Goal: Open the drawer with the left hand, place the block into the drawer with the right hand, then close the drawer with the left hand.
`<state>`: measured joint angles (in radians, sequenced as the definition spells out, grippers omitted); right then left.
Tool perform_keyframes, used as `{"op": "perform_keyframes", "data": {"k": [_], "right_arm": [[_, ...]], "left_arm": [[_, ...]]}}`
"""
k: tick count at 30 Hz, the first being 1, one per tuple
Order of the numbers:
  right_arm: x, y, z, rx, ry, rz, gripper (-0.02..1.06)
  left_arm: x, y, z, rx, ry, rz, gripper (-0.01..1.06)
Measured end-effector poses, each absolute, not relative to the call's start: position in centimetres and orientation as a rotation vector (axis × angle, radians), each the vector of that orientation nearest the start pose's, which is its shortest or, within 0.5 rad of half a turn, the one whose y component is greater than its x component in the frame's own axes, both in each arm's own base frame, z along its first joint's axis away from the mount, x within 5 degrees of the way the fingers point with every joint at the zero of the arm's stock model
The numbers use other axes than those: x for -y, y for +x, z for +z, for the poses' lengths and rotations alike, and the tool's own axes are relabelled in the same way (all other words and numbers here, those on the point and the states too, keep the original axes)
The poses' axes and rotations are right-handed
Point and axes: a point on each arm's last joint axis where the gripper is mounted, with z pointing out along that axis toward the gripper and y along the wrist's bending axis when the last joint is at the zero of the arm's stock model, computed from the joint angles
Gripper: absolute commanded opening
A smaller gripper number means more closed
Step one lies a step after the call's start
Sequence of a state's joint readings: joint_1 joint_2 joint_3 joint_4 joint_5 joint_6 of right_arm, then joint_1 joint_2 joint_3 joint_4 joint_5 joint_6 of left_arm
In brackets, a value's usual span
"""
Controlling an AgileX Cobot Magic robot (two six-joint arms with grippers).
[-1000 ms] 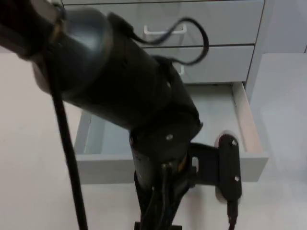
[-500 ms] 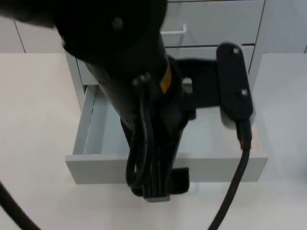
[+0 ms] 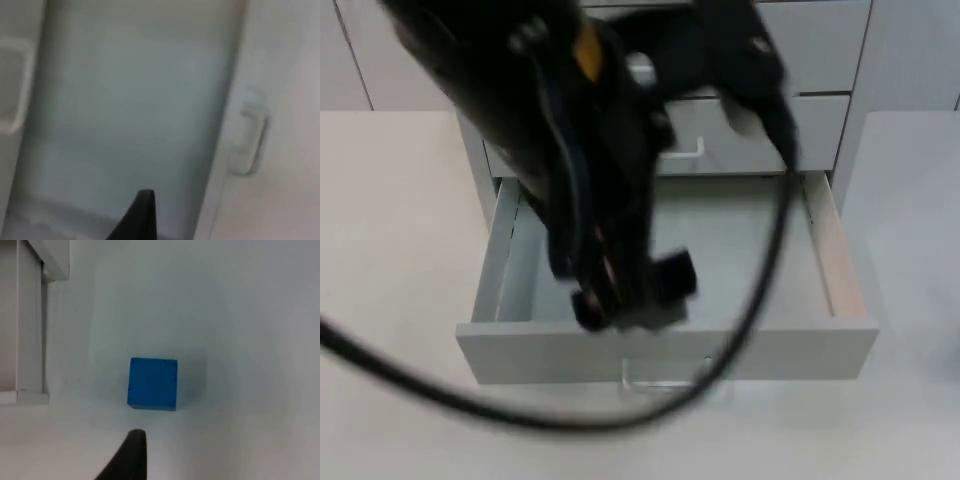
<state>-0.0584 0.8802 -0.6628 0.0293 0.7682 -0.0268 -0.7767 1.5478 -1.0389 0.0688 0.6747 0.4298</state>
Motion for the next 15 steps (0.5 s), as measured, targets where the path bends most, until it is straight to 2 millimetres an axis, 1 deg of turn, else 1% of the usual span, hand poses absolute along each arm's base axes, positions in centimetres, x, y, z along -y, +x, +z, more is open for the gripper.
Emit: {"op": "perform_keyframes", "data": {"k": [1,3,4,8,9,10,12,15], "right_arm": [[0.7,15.8,28.3,-2.468,0.056,-0.003,1.01],[0.7,15.8,28.3,-2.468,0.056,-0.003,1.01],[0.7,15.8,28.3,-2.468,0.056,-0.003,1.01],[0.7,15.8,28.3,-2.468,0.059,-0.002,1.01],[0.7,15.8,28.3,-2.468,0.063,0.001,1.01],[0.7,15.8,28.3,-2.468,0.063,0.001,1.01],[0.7,15.8,28.3,-2.468,0.063,0.001,1.01],[0.7,15.8,28.3,-2.468,0.063,0.001,1.01]], "left_arm": [[20.7,23.1,24.5,-2.203,1.492,-0.059,1.05],[18.3,24.6,25.3,-2.285,1.333,-0.085,1.05],[18.3,24.6,25.3,-2.285,1.333,-0.085,1.05],[13.2,26.5,27.1,-2.397,1.007,-0.144,1.05],[12.2,26.5,27.7,-2.411,0.938,-0.159,1.05],[12.2,26.5,27.7,-2.411,0.938,-0.159,1.05],[9.7,26.7,28.8,-2.433,0.804,-0.165,1.05],[6.4,26.3,30.4,-2.441,0.637,-0.152,1.05]]}}
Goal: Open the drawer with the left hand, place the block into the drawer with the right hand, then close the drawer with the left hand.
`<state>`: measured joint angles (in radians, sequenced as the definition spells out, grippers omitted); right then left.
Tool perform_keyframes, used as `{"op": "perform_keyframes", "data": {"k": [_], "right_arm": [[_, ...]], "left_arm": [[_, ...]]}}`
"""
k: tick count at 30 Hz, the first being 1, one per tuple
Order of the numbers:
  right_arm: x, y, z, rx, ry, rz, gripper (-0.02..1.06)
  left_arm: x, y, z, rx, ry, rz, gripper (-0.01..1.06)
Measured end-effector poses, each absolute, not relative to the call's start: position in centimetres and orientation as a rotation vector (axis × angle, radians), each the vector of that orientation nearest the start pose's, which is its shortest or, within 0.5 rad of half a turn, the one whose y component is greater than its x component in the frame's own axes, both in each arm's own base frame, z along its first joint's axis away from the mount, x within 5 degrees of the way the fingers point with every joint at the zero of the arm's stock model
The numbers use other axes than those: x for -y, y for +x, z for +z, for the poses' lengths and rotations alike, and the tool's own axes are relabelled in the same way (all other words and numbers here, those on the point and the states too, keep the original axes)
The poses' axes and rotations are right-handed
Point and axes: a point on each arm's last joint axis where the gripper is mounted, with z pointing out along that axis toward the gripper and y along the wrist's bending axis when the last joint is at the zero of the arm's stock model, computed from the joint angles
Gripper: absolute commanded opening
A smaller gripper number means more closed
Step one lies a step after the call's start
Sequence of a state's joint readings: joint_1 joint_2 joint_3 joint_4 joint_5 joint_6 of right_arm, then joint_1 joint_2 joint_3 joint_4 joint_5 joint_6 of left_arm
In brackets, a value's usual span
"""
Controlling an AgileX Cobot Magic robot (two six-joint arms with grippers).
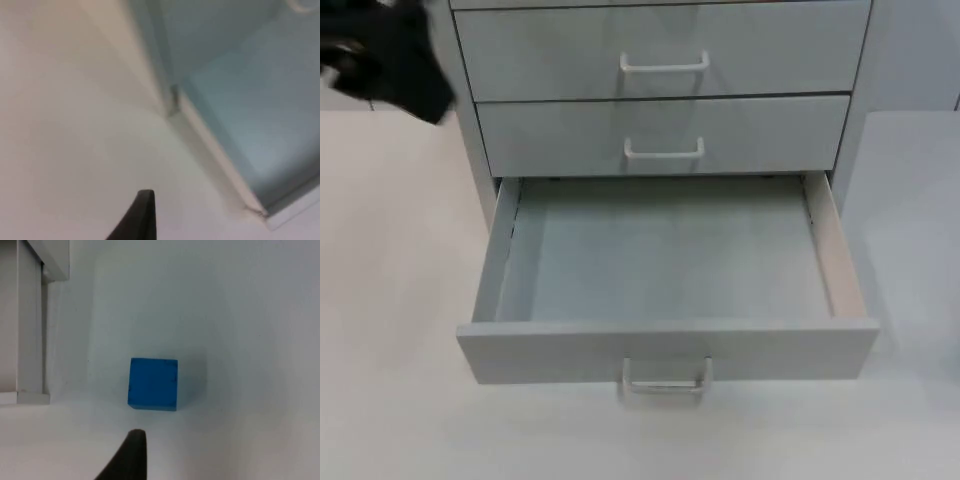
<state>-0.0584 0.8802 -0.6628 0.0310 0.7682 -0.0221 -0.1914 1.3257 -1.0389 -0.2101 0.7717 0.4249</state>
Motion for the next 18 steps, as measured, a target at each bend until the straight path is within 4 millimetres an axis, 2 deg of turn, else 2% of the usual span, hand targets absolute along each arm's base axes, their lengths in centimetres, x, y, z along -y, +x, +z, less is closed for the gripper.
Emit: {"op": "perform_keyframes", "data": {"k": [1,5,6,10,11,15,18], "right_arm": [[0.7,15.8,28.3,-2.468,0.063,0.001,1.01],[0.7,15.8,28.3,-2.468,0.063,0.001,1.01],[0.7,15.8,28.3,-2.468,0.063,0.001,1.01],[0.7,15.8,28.3,-2.468,0.063,0.001,1.01],[0.7,15.8,28.3,-2.468,0.063,0.001,1.01],[0.7,15.8,28.3,-2.468,0.064,0.004,1.01],[0.7,15.8,28.3,-2.468,0.064,0.004,1.01]], "left_arm": [[6.4,26.3,30.4,-2.441,0.637,-0.152,1.05],[2.0,25.0,32.0,-2.437,0.375,-0.100,1.05],[2.0,25.0,32.0,-2.437,0.375,-0.100,1.05],[-0.9,22.8,31.7,-2.434,0.142,-0.070,1.05],[-0.9,22.8,31.7,-2.434,0.142,-0.070,1.05],[-2.0,20.4,30.8,-2.422,0.011,-0.055,1.05],[-2.0,19.2,30.4,-2.416,-0.009,-0.056,1.05]]}}
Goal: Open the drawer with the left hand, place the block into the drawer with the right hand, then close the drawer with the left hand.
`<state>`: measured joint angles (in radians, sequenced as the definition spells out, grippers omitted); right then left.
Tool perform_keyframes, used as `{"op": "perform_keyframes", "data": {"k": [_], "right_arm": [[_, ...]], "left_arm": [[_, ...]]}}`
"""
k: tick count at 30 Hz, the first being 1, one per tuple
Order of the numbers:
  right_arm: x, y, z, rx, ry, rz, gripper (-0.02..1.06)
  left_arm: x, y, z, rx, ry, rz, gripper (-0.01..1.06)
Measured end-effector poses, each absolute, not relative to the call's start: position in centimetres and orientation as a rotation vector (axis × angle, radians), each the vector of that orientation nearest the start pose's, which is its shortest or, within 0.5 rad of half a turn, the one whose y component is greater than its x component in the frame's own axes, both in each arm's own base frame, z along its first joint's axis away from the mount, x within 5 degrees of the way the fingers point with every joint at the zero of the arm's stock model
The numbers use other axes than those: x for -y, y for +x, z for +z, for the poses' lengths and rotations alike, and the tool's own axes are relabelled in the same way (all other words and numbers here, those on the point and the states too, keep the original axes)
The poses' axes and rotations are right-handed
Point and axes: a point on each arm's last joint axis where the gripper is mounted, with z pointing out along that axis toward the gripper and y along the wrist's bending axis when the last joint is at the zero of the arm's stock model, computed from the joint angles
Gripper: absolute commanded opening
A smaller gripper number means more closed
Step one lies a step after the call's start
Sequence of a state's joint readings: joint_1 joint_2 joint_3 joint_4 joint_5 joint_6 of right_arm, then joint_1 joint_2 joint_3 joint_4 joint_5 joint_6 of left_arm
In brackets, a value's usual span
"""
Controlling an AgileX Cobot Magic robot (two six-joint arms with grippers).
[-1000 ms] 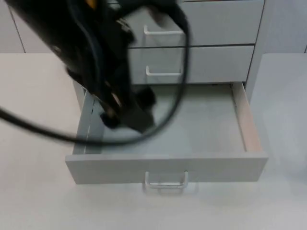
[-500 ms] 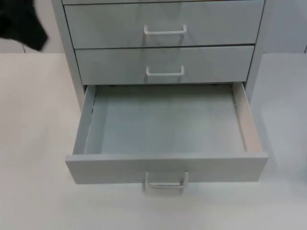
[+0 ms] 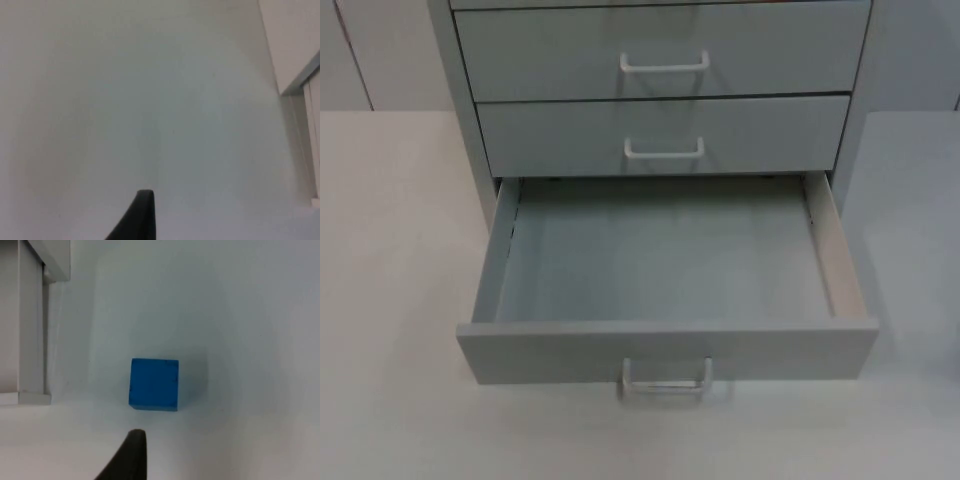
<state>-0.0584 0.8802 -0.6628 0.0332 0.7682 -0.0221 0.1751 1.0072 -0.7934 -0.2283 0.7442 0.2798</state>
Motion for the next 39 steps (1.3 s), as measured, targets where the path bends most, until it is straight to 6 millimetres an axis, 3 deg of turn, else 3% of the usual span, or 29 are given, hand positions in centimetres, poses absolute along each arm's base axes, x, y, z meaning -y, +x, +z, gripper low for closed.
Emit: {"op": "perform_keyframes", "data": {"k": [5,15,30,39], "right_arm": [[0.6,15.8,28.3,-2.467,0.073,0.022,1.01],[0.6,15.8,28.3,-2.467,0.075,0.030,1.01],[0.5,15.7,28.2,-2.513,0.081,0.036,1.01],[0.6,18.5,27.3,-2.704,0.088,0.056,0.96]], "left_arm": [[-1.7,17.3,30.4,-2.385,-0.012,-0.050,1.05],[-1.1,14.3,32.3,-2.245,0.000,-0.021,1.05],[-1.1,14.1,32.5,-2.228,-0.002,-0.018,1.05],[-1.1,14.1,32.5,-2.226,0.005,-0.014,1.05]]}}
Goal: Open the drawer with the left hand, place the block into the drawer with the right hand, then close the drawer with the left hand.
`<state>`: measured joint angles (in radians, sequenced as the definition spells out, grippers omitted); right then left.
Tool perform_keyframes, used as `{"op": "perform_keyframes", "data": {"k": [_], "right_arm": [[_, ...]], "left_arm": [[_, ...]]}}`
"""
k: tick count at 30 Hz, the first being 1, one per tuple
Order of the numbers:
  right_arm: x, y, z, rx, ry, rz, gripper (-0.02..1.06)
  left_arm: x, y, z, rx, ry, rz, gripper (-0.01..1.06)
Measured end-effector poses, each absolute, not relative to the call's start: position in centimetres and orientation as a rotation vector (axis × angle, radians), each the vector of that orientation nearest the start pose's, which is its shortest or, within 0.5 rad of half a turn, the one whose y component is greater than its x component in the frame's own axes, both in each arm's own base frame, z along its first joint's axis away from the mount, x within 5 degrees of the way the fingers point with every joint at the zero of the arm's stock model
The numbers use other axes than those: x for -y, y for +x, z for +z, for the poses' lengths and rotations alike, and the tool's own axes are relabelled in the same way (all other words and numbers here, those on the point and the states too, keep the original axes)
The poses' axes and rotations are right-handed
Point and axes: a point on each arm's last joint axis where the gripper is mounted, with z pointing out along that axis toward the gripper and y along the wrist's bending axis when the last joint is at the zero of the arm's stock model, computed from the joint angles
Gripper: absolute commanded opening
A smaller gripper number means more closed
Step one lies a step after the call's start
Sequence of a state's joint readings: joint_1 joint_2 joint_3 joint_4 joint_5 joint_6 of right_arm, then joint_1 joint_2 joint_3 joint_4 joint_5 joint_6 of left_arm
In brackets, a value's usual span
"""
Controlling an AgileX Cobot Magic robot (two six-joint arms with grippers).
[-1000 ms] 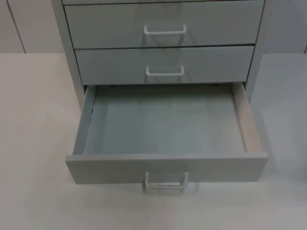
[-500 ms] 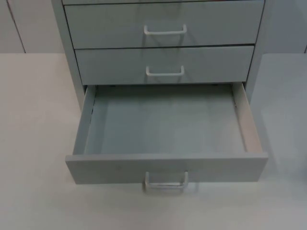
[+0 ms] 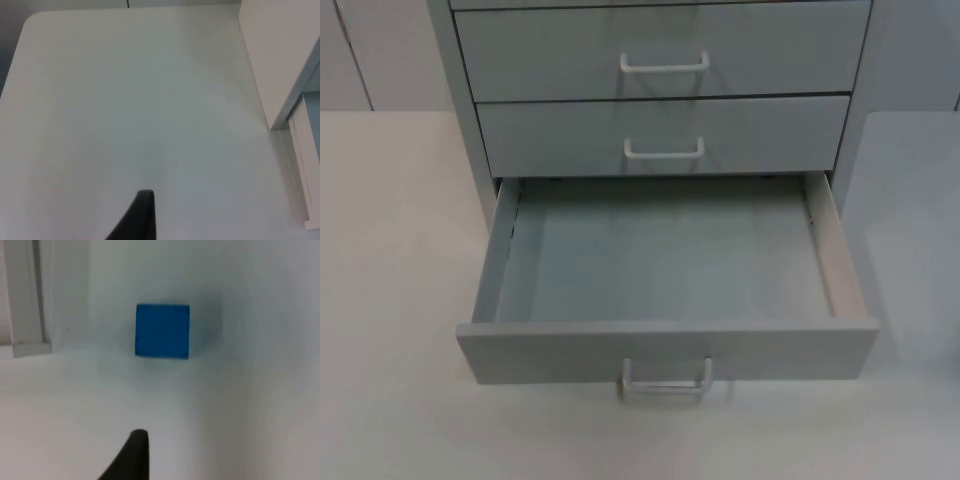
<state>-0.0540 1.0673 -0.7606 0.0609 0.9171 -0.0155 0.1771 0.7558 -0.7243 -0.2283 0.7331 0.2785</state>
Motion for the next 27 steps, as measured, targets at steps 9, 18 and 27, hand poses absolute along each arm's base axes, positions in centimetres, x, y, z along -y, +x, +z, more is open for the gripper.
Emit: {"op": "perform_keyframes", "data": {"k": [9,18,27], "right_arm": [[-3.0,22.8,22.9,-2.845,-0.020,0.073,0.96],[-4.2,25.6,18.1,-2.905,0.007,-0.004,0.96],[-4.7,27.6,15.2,-2.861,0.050,0.026,0.96]], "left_arm": [[-1.2,14.1,32.5,-2.225,0.027,0.001,1.05],[-1.3,14.1,32.4,-2.230,0.046,0.031,1.05],[-1.3,14.1,31.0,-2.253,0.039,0.028,1.05]]}}
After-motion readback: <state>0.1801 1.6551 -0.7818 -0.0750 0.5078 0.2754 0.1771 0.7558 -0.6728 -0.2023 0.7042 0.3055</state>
